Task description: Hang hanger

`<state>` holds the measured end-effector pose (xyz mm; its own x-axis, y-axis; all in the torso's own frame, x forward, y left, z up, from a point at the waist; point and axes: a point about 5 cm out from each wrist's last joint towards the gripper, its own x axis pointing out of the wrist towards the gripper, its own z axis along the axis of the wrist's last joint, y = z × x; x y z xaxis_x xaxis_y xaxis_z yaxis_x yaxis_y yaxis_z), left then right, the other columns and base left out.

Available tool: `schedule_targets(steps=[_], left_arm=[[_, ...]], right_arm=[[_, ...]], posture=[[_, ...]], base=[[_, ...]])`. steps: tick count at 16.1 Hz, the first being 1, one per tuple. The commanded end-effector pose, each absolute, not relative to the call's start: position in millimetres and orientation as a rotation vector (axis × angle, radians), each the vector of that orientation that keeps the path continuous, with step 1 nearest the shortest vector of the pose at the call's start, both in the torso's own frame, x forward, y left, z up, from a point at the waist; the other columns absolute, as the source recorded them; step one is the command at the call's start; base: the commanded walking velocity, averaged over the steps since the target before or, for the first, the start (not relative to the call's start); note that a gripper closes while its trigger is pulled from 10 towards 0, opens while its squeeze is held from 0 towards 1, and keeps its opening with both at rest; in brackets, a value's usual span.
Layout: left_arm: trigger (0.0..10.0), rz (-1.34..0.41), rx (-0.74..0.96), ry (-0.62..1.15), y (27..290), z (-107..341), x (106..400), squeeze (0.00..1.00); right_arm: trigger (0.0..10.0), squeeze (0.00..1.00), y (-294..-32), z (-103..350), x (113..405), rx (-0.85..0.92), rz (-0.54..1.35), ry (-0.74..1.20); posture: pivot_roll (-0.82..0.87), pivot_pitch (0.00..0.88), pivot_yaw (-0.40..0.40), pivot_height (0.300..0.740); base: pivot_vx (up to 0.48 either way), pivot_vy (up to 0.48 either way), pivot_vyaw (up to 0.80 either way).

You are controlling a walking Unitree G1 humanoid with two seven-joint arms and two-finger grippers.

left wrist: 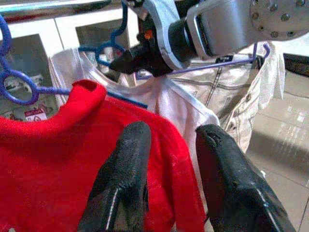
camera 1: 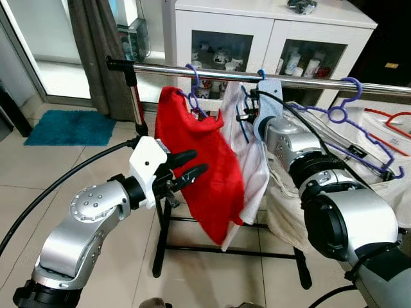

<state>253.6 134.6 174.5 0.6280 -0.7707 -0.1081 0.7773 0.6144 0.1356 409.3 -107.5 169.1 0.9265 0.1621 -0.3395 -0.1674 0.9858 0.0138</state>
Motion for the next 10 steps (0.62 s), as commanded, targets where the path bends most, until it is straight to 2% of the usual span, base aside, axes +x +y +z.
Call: schedule_targets(steps=[1, 5, 6, 7, 10], left_arm=[[10.0, -0.909, 0.180, 0.053, 132.4, 174.4, 254.4, 0.00], [10.0, -0.910, 0.179, 0.051, 131.2, 175.8, 255.4, 0.00], [10.0, -0.902, 0.176, 0.049, 131.6, 175.5, 254.8, 0.00], [10.0, -0.867, 0.167, 0.055, 134.4, 173.5, 255.2, 0.00], [10.0, -0.792, 0.141, 0.068, 140.9, 167.4, 258.0, 0.00]], right_arm=[[10.0, 0.00, -107.5, 165.9, 408.5, -0.007, 0.171, 0.376], [10.0, 0.00, -100.8, 172.5, 410.3, -0.055, 0.189, 0.363], [10.0, 0.07, -99.0, 171.8, 409.9, -0.066, 0.196, 0.360], [10.0, 1.00, -100.1, 175.4, 411.3, -0.092, 0.192, 0.311], [10.0, 1.00, -102.0, 184.0, 413.4, -0.025, 0.230, 0.230]], posture=[[0.11, 0.064, -0.022, 0.740], [0.12, 0.070, -0.029, 0.740], [0.12, 0.068, -0.038, 0.740], [0.12, 0.064, -0.047, 0.740], [0.10, 0.058, -0.046, 0.740]], base=[[0.000, 0.000, 0.00], [0.000, 0.000, 0.00], [0.000, 0.000, 0.00], [0.000, 0.000, 0.00], [0.000, 0.000, 0.00]])
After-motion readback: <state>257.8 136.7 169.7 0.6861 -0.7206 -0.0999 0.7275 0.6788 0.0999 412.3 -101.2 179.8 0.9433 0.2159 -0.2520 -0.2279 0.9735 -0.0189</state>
